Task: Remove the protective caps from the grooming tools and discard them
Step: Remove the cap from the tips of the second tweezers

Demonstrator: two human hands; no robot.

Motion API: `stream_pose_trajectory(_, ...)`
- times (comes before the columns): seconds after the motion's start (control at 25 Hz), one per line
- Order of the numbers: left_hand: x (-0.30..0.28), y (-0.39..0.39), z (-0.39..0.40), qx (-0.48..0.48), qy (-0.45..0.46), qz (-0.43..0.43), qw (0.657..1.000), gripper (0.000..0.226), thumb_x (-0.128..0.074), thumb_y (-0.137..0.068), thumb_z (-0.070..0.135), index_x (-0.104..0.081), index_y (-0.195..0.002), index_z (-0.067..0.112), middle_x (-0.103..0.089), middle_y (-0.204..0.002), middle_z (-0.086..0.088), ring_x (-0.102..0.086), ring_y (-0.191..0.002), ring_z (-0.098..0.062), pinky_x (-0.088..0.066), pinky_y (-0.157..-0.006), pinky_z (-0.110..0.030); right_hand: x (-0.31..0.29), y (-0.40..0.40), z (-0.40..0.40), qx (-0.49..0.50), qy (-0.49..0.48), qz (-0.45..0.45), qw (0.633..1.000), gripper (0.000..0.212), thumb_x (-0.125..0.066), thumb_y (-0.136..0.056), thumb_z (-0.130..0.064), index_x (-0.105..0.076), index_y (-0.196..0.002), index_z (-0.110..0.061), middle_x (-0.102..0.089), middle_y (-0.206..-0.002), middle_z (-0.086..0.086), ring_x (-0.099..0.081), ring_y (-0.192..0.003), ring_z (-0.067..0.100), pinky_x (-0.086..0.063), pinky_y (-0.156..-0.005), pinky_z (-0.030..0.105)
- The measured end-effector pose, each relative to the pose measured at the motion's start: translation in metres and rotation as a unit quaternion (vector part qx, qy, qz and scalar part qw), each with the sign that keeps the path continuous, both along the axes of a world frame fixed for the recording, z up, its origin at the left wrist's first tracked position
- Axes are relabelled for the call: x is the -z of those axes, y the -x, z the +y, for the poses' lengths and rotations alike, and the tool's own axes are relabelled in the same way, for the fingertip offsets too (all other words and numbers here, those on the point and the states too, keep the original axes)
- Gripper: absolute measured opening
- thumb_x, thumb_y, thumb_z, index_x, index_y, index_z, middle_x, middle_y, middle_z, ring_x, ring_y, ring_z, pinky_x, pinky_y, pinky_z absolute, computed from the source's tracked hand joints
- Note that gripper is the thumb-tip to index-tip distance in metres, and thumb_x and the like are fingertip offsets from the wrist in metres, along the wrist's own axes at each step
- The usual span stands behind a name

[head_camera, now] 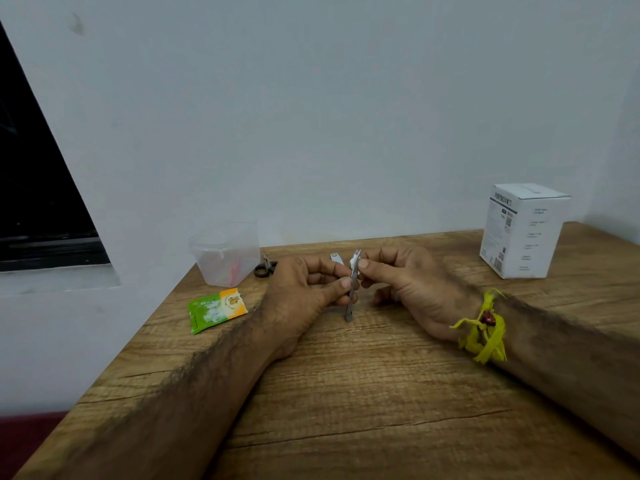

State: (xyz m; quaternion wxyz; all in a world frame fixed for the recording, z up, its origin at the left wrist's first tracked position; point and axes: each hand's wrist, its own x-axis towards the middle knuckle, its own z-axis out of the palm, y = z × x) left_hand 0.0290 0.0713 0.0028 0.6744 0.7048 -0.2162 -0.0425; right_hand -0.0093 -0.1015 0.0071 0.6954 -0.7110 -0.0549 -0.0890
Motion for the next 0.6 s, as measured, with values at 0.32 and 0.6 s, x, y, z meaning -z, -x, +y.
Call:
stream_pose_trajectory(0.32,0.001,-0.0002,0.0009,0.008,0.052,0.044,0.998,0.03,-0.074,-0.081,-0.008,-0.067,-0.11,-0.004,-0.075,-0.088,-0.021,-0.074,-0.07,-0.021,-0.059,-0.063,-0.024,0.0021,0.0003,0.0013,0.005,0.029,-0.049,0.998,0.016,-0.065,-0.095,-0.013,-0.078,-0.086,-0.017,-0.071,-0.078,0.0,-0.061,-0.075,0.009,-0.043,-0.061,0.03)
stream_pose_trajectory(0.6,0.0018,-0.0012,0.0039,0.012,0.061,0.061,0.996,0.021,-0.073,-0.08,-0.007,-0.073,-0.101,-0.005,-0.075,-0.09,-0.021,-0.074,-0.071,-0.019,-0.06,-0.066,-0.023,0.0071,-0.0029,-0.0003,-0.014,0.025,-0.041,0.999,0.013,-0.064,-0.095,-0.013,-0.077,-0.093,-0.014,-0.07,-0.079,0.002,-0.06,-0.077,0.011,-0.046,-0.059,0.028)
